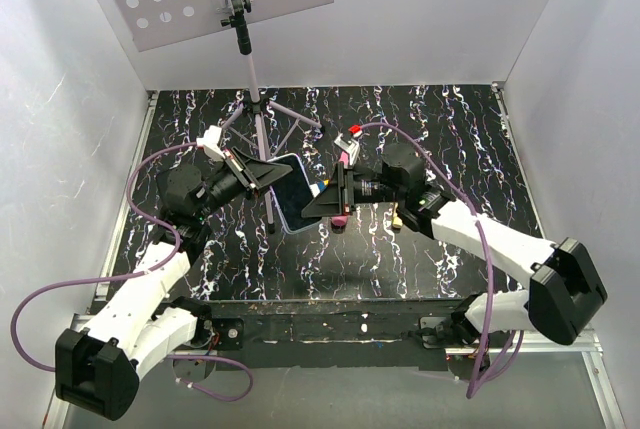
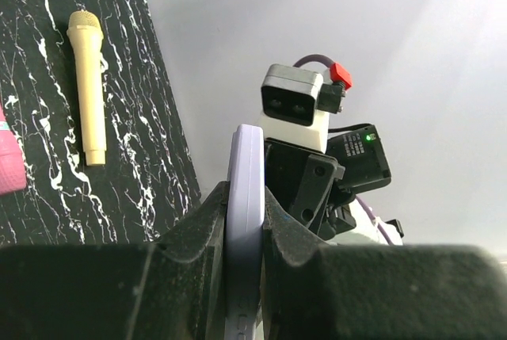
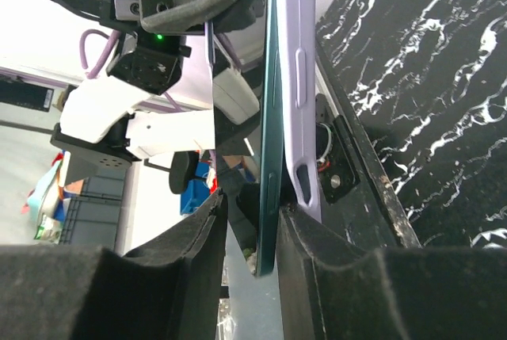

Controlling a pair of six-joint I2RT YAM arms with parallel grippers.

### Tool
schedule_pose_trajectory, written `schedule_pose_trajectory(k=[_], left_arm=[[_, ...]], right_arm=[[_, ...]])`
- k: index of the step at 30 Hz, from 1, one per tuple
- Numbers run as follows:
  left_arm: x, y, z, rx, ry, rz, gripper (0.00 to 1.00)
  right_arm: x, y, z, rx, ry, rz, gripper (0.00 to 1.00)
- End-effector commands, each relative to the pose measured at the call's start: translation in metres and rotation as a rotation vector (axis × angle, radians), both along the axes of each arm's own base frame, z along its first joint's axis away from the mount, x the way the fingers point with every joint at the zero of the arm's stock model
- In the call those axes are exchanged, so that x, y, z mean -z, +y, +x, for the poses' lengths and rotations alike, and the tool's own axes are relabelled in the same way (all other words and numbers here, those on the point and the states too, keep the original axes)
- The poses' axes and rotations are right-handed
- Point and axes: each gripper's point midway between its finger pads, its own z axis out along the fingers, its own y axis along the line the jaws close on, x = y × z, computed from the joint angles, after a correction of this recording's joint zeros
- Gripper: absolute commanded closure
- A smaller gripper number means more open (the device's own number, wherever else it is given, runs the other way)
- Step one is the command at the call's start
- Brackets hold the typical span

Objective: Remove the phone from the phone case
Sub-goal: Remove the phone case from the phone.

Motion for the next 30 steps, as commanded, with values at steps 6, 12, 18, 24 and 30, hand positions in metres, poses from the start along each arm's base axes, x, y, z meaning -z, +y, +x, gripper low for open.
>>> schedule_pose_trajectory(k=[6,12,18,24,30], left_arm=[[-0.026,-0.008,-0.025,0.104,-0.100,-0.071,1.00],[-0.025,-0.015,-0.040,0.216,-0.220,-0.080,0.66],[-0.030,-0.017,-0.062,0.319,-0.374,-0.084,0.25],[-0.029,-0.016,-0.084,0.383,-0.533,-0.002,0.30],[-0.029,-0.015,-0.099,0.439,-0.677,0.073,0.44]], right_arm=[[-0.030,0.013,0.009,-0.038,0.066,0.143,0.88],[-0.045,0.003,0.000,-0.100,0.144,0.247,0.99],[-0.064,-0.008,-0.008,-0.136,0.154,0.293,0.99],[-0.075,-0.020,-0.011,-0.144,0.160,0.321,0.99],[-0.088,-0.026,-0.019,-0.181,0.157,0.380,0.99]])
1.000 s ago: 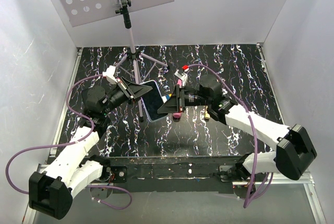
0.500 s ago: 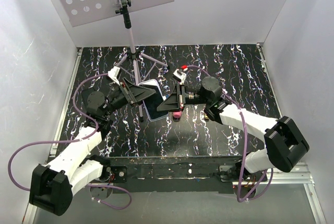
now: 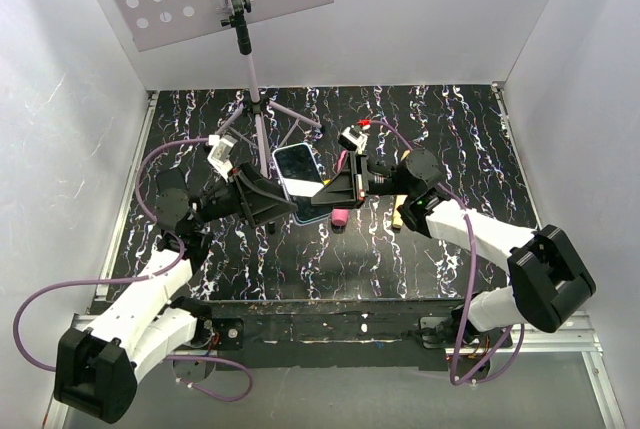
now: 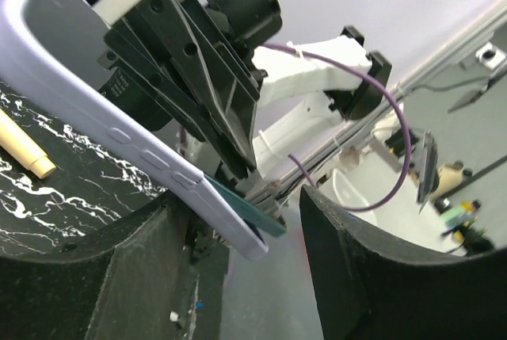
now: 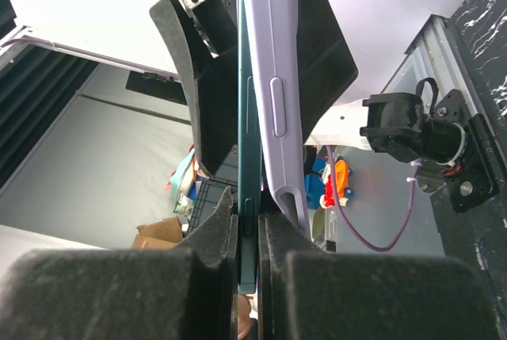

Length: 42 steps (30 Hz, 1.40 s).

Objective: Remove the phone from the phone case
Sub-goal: Remove the phone case from the phone.

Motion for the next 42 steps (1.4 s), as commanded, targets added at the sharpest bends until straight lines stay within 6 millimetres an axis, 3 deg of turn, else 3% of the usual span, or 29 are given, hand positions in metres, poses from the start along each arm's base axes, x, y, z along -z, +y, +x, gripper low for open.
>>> schedule_pose_trajectory(k=[1,12,21,27,35,38,40,42], left_arm=[[-0.007,0.001,-0.022,0.076,-0.204,0.050,0.45],[-0.011,0.000,-0.026,0.122,-0.334,0.117,0.57],[0.002,0.001,-0.022,0.086,-0.399,0.185,0.66],[0.012,0.001,-0.009,0.037,-0.371,0.236,0.69],[0.013,0.004,0.028,-0.140,-0.240,0.281,0.69],[0.010,0.006,0.040,-0.209,-0.155,0.267,0.83],[0.012,0.009,0.050,-0.269,-0.082,0.269,1.00],[0.016,0.015,0.059,-0.331,-0.038,0.290,1.00]], right_arm=[[-0.036,-0.013,-0.017,-0.023,-0.107,0.121,0.99],[-0.041,-0.012,-0.022,-0.039,-0.124,0.116,0.99],[-0.042,-0.011,-0.023,-0.067,-0.113,0.147,0.99],[-0.045,-0.011,-0.026,-0.080,-0.116,0.157,0.99],[-0.039,-0.005,-0.025,-0.070,-0.113,0.133,0.99],[-0.035,-0.001,-0.022,-0.057,-0.105,0.120,0.99],[-0.033,0.001,-0.021,-0.047,-0.110,0.111,0.99],[-0.031,0.001,-0.019,-0.039,-0.109,0.094,0.99]])
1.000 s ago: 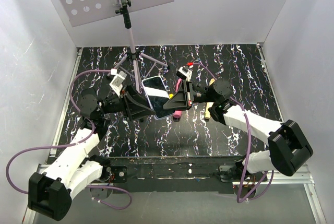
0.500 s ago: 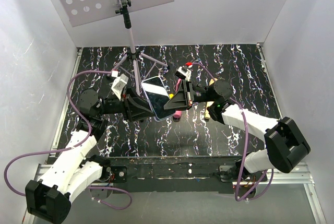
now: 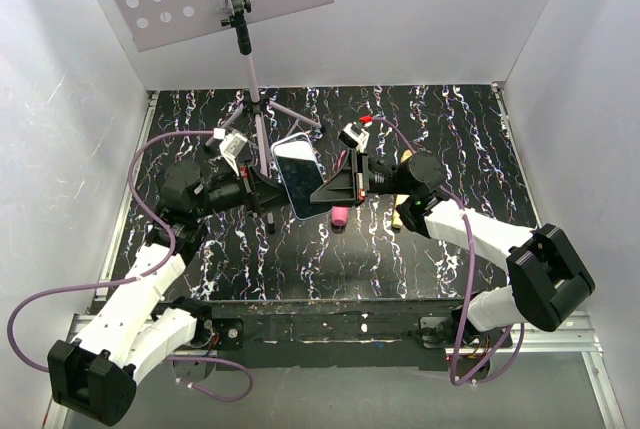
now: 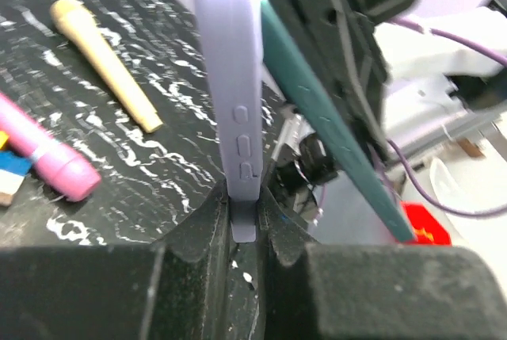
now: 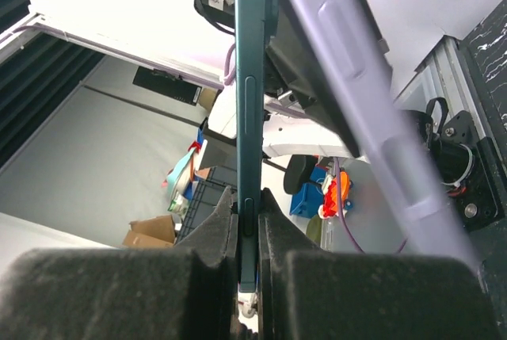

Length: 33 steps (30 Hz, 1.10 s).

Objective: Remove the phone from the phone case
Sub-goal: Remove the phone case from the phone, then place the phone case at the center of the board.

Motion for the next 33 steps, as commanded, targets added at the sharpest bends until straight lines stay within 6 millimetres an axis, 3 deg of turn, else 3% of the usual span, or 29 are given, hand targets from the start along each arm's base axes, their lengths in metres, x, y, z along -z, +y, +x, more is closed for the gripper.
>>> schedule_pose_trajectory(k=[1,4,7,10,15,17,21,24,30,33], left_arm=[[-0.009,0.016,0.042,-0.275,0.054,0.010,1.00],[0.012,0.040,0.060,-0.481,0.155,0.086,1.00],[0.042,0.077,0.070,-0.728,0.316,0.193,1.00],[0.066,0.109,0.062,-0.915,0.437,0.237,1.00],[0.107,0.158,0.038,-1.235,0.652,0.118,1.00],[0.127,0.158,0.030,-1.267,0.772,0.078,1.00],[0.172,0.126,0.013,-1.162,1.067,0.016,1.00],[0.199,0.121,0.006,-1.169,1.182,-0.046,1.00],[0.227,0.125,0.006,-1.226,1.287,-0.229,1.00],[0.231,0.129,0.011,-1.246,1.270,-0.269,1.00]], right_arm=[[-0.015,0.003,-0.015,-0.027,-0.074,0.015,0.99],[-0.001,0.004,-0.010,0.030,-0.113,-0.087,0.99],[0.030,-0.005,0.012,0.221,-0.205,-0.338,0.99],[0.049,-0.036,0.037,0.447,-0.285,-0.571,0.99],[0.055,-0.071,0.052,0.642,-0.331,-0.679,0.99],[0.058,-0.076,0.053,0.664,-0.324,-0.689,0.99],[0.061,-0.077,0.054,0.673,-0.304,-0.686,0.99],[0.063,-0.075,0.053,0.662,-0.292,-0.678,0.99],[0.068,-0.074,0.051,0.646,-0.276,-0.671,0.99],[0.071,-0.074,0.052,0.644,-0.273,-0.672,0.99]])
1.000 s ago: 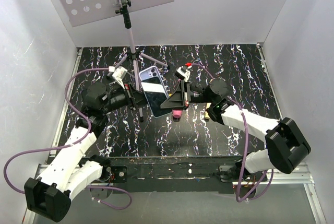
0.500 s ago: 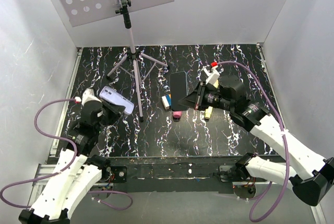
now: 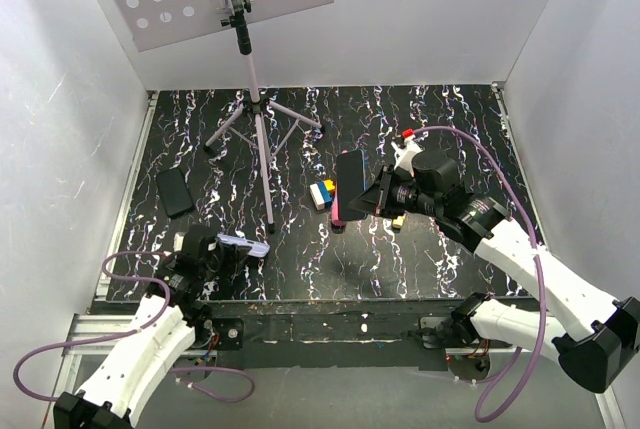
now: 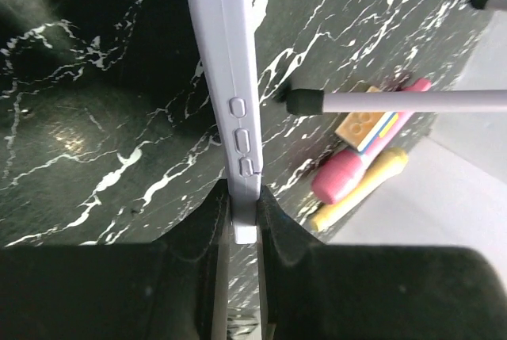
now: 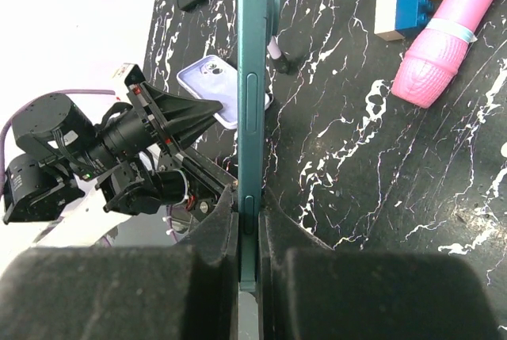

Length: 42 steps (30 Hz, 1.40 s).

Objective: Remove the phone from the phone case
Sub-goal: Place the phone case at the center of the board.

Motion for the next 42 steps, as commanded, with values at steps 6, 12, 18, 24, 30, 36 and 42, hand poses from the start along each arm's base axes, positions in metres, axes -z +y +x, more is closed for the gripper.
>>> schedule_pose_trajectory(k=[6,12,18,24,30,36,42], left_arm=[[-0.037,0.003,0.043,-0.009,-0.252,0.050,1.00],[-0.054,-0.005,0.056,0.428,-0.239,0.396,1.00],[-0.048,-0.022,0.062,0.802,-0.306,0.331,1.00],[-0.051,-0.022,0.072,0.919,-0.315,0.233,1.00],[-0.031,-0.019,0.080,1.004,-0.215,0.207,1.00],[-0.008,0.001,0.081,0.990,-0.086,0.303,0.88],[0.004,0.019,0.087,0.954,0.003,0.384,0.66]], right_arm=[[-0.020,0.003,0.006,-0.011,-0.068,0.072,0.99],[-0.022,-0.001,0.003,-0.019,-0.068,0.083,0.99],[-0.027,-0.008,0.003,-0.011,-0.083,0.085,0.99],[-0.032,-0.011,0.001,-0.018,-0.095,0.095,0.99],[-0.030,-0.014,-0.001,-0.021,-0.097,0.095,0.99],[-0.029,-0.017,-0.003,-0.022,-0.109,0.091,0.99],[-0.025,-0.017,-0.001,-0.023,-0.101,0.091,0.99]])
